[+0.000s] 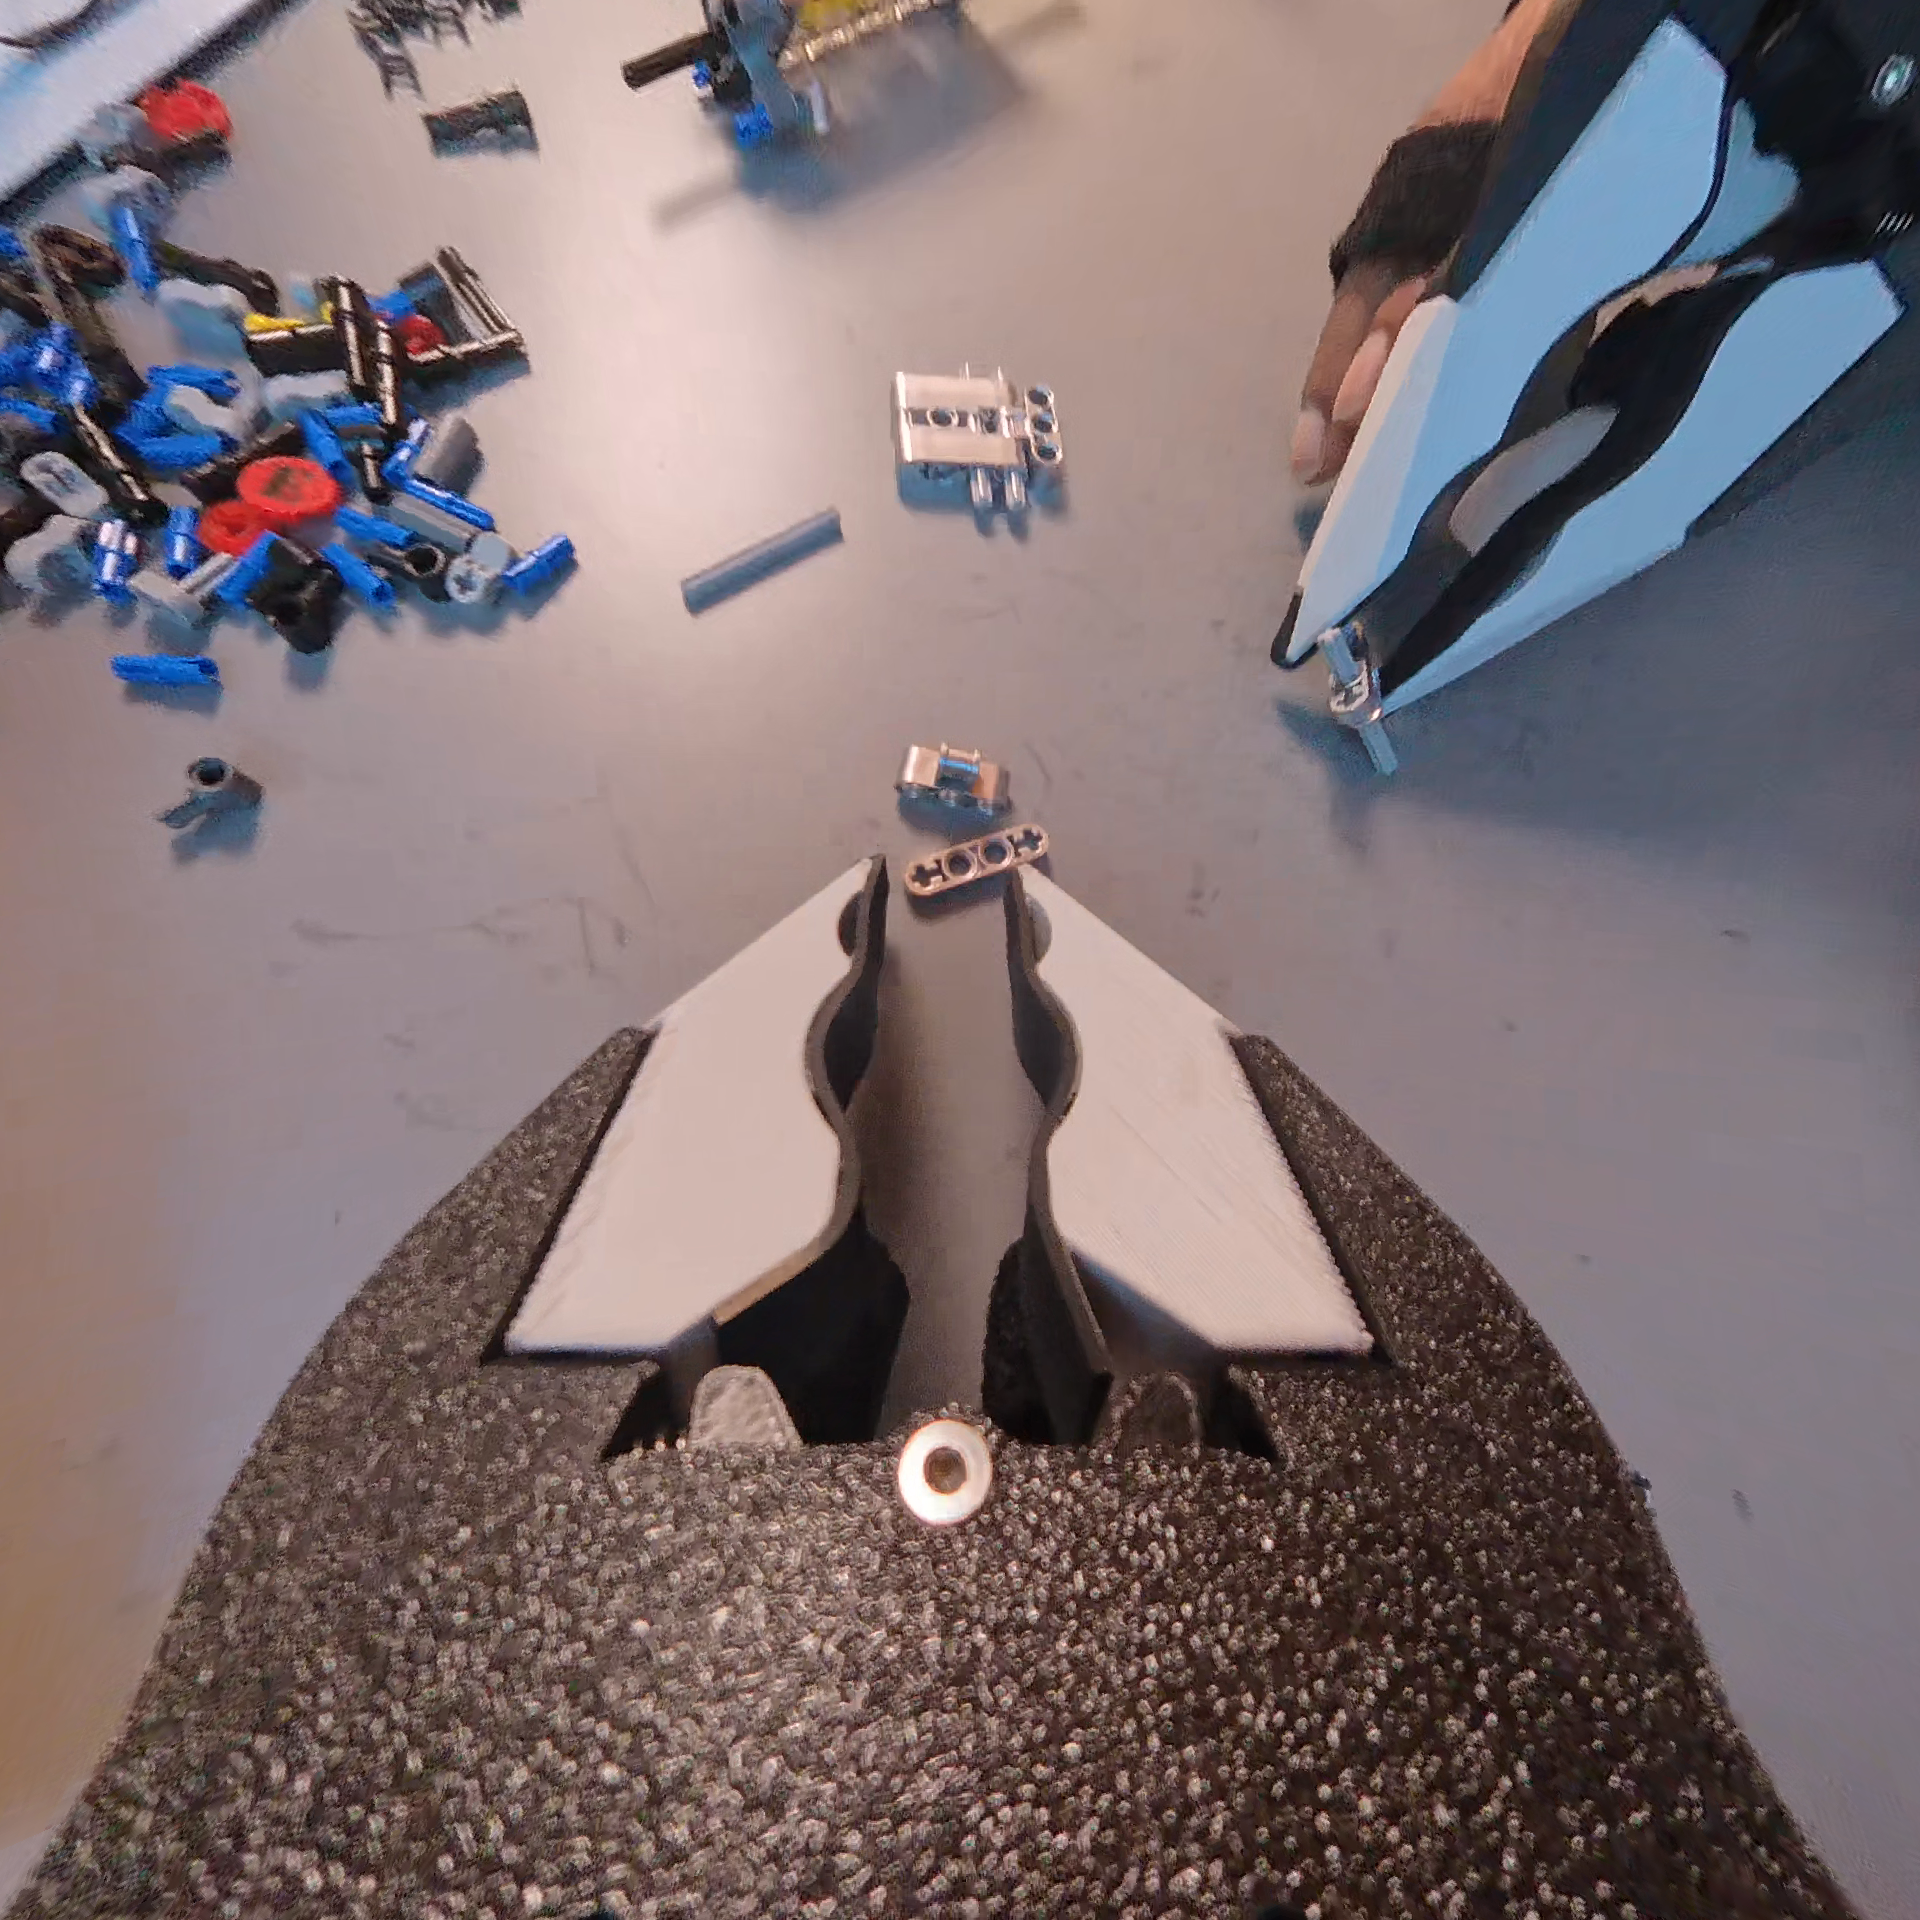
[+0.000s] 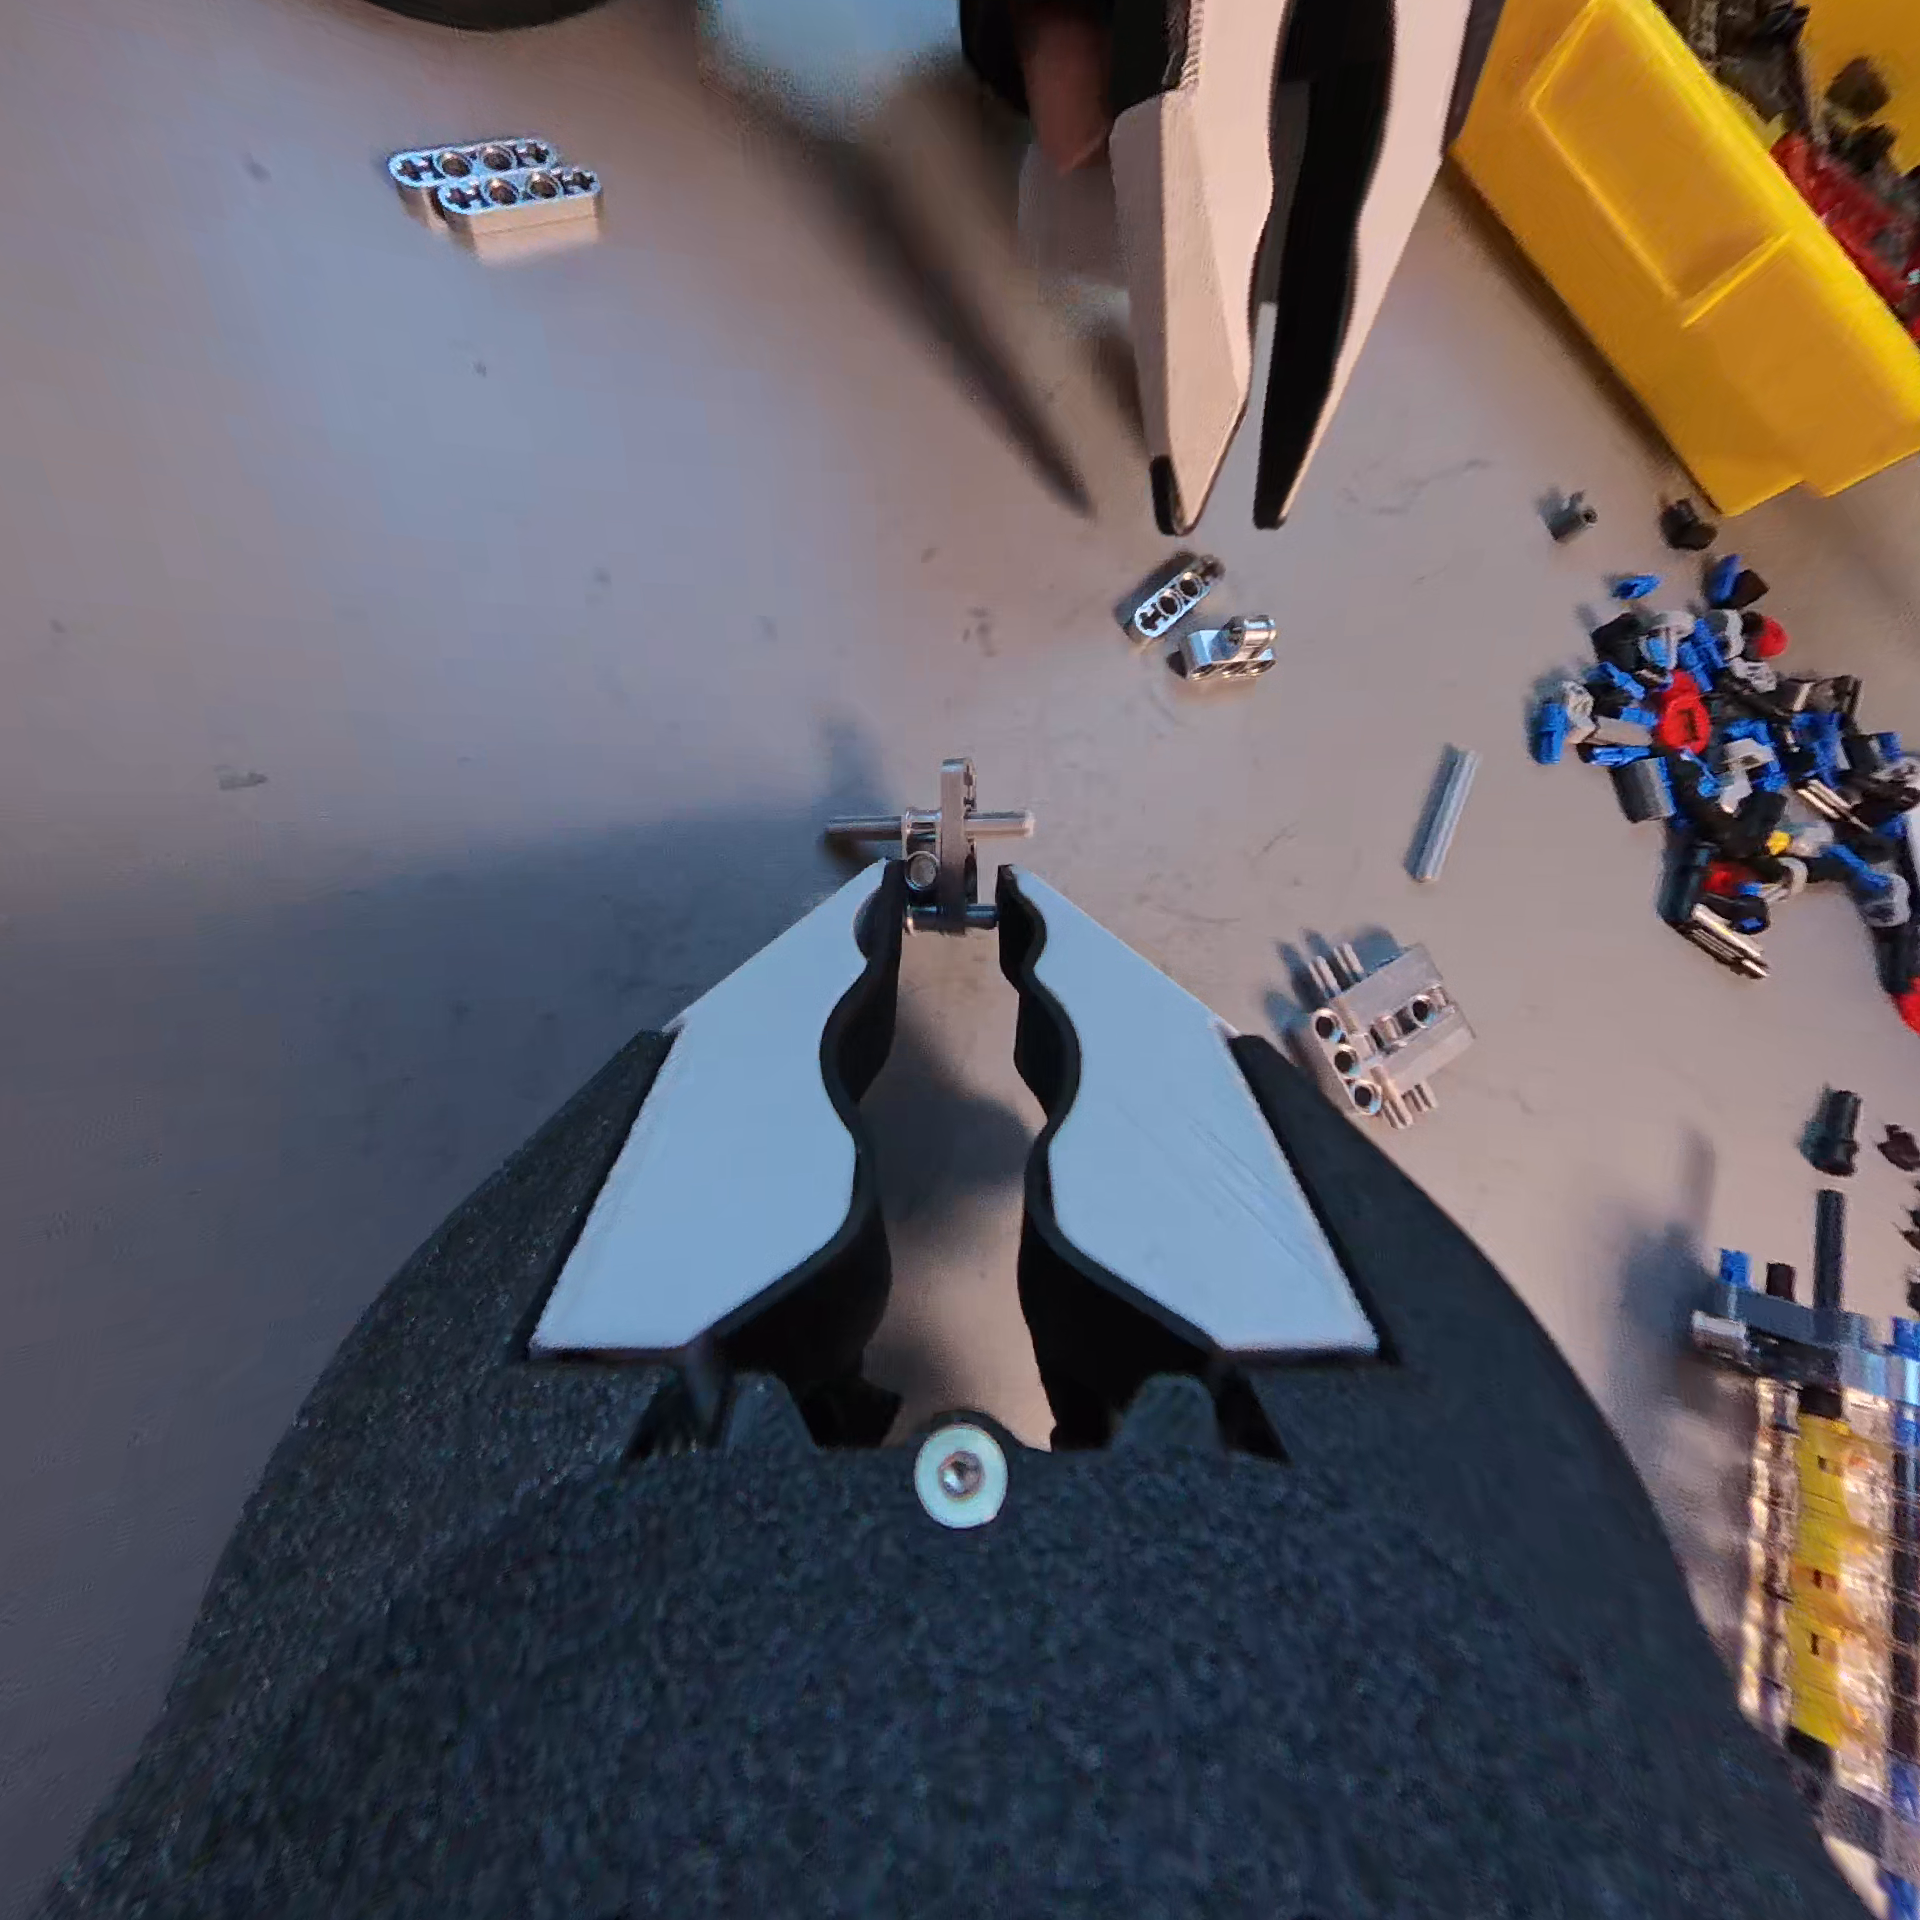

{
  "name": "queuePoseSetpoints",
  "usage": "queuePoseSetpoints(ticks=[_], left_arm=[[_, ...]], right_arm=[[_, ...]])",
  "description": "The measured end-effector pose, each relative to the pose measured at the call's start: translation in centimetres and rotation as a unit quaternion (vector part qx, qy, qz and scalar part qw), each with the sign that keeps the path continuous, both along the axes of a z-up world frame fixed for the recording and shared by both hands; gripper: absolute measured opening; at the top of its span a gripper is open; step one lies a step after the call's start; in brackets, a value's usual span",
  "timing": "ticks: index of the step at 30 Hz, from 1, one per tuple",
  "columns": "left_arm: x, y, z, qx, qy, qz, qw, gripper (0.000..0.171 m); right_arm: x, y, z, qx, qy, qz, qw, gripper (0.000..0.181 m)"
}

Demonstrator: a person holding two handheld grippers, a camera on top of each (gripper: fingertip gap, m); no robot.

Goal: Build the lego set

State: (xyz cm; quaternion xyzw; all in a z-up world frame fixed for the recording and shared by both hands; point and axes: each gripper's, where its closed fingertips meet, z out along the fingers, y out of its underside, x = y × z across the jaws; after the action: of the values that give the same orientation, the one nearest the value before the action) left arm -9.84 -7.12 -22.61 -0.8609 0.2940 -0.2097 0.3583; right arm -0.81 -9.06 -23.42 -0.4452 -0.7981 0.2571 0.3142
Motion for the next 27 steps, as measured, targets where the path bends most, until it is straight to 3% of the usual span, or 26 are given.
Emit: queuePoseSetpoints(ticks=[10, 15, 22, 24, 27], left_arm=[[0.2, -0.2, -1.1, 0.017, 0.035, -0.047, 0.998, 0.022], [0.9, -1.7, -1.1, 0.005, 0.038, -0.088, 0.995, 0.012], [1.3, -1.4, -0.9, 0.009, 0.026, -0.083, 0.996, 0.019], [1.3, -1.4, -1.1, 0.014, 0.040, -0.086, 0.995, 0.004], [1.6, -1.5, -1.2, 0.006, 0.034, -0.085, 0.996, 0.000]], right_arm=[[0.8, -0.1, -0.2, -0.051, -0.028, -0.006, 0.998, 0.017], [0.9, 0.4, 0.3, -0.068, -0.020, -0.016, 0.997, 0.021], [0.5, 1.2, 1.2, -0.070, 0.004, -0.034, 0.997, 0.022], [0.5, 1.4, 1.3, -0.064, 0.008, -0.038, 0.997, 0.022], [0.4, 1.9, 1.5, -0.061, 0.014, -0.046, 0.997, 0.022]])
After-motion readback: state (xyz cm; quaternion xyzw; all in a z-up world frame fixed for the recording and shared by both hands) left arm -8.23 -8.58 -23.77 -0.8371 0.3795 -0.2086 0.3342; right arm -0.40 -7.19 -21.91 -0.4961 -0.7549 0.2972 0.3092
